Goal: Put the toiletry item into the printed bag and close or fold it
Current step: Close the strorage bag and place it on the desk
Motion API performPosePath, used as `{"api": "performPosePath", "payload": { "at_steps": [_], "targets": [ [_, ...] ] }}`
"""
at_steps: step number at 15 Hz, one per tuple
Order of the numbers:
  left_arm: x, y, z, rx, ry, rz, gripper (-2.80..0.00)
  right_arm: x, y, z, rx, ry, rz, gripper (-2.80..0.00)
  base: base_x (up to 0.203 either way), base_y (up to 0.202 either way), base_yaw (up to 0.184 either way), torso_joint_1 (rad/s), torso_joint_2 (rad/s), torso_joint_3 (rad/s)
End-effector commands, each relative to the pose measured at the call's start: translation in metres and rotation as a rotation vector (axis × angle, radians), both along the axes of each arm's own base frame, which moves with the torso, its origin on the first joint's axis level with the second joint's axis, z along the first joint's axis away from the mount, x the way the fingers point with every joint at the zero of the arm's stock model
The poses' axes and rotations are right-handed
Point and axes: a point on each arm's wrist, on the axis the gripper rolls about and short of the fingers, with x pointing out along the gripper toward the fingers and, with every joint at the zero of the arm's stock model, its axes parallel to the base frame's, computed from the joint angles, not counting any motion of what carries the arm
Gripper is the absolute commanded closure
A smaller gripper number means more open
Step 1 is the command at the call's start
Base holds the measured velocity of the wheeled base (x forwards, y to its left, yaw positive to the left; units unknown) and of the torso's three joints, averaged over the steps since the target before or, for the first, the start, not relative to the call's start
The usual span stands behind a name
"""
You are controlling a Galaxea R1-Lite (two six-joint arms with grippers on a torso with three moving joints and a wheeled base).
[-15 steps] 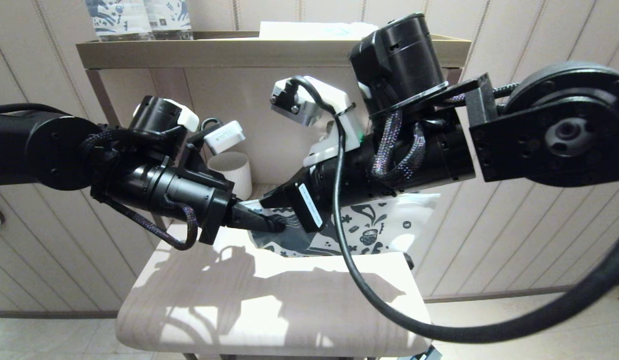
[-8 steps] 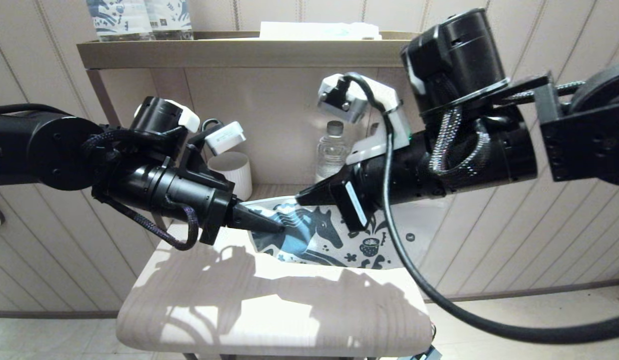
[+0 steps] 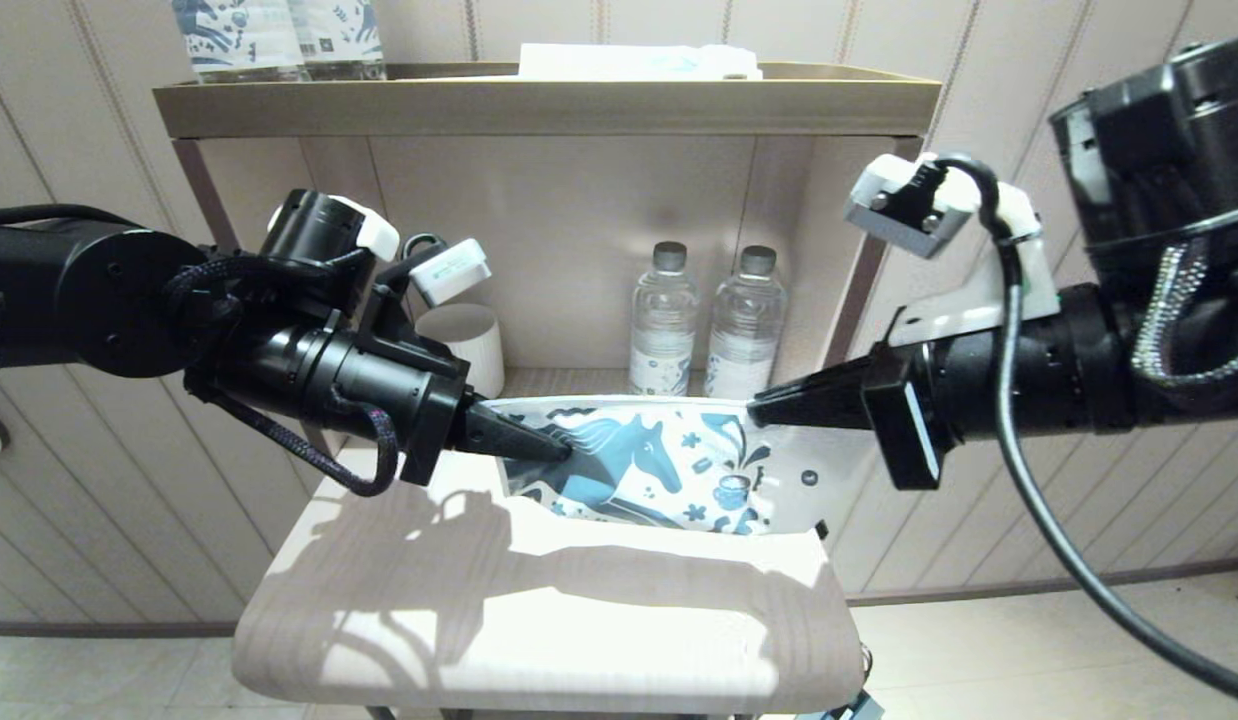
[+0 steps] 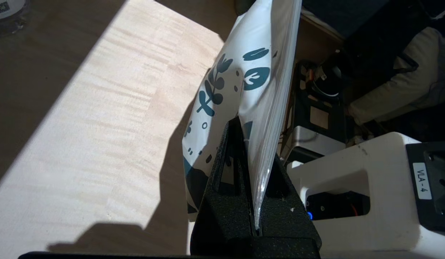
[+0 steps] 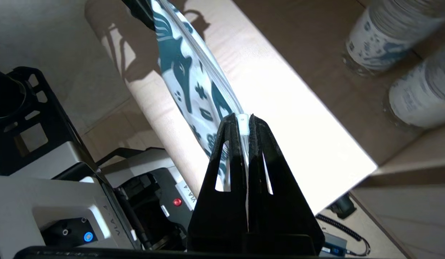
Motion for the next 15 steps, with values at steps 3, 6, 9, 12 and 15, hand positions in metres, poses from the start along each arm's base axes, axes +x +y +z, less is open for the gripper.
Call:
{"api": "performPosePath", "payload": {
  "at_steps": [3,6,9,12,15],
  "targets": [
    [0.000,0.000,0.000,-0.002,0.002,-0.003,0.00,-0.011,-0.015,-0.001,0.001,-0.001,-0.027,0.00,0.000,0.000,0.000,0.000,0.00,0.000],
    [-0.001,0.000,0.000,-0.002,0.002,-0.005,0.00,-0.010,-0.014,-0.003,-0.003,0.002,-0.024,0.00,0.000,0.000,0.000,0.000,0.00,0.000],
    [0.000,0.000,0.000,-0.002,0.002,-0.003,0.00,-0.011,-0.015,-0.004,-0.005,0.006,-0.028,0.00,0.000,0.000,0.000,0.000,0.00,0.000],
    [0.000,0.000,-0.001,-0.002,0.003,-0.003,0.00,-0.011,-0.024,-0.004,-0.004,0.003,-0.059,0.00,0.000,0.000,0.000,0.000,0.00,0.000],
    [0.000,0.000,-0.002,0.000,0.005,-0.005,0.00,-0.013,-0.026,-0.006,-0.006,0.005,-0.063,0.00,0.000,0.000,0.000,0.000,0.00,0.000]
  ]
}}
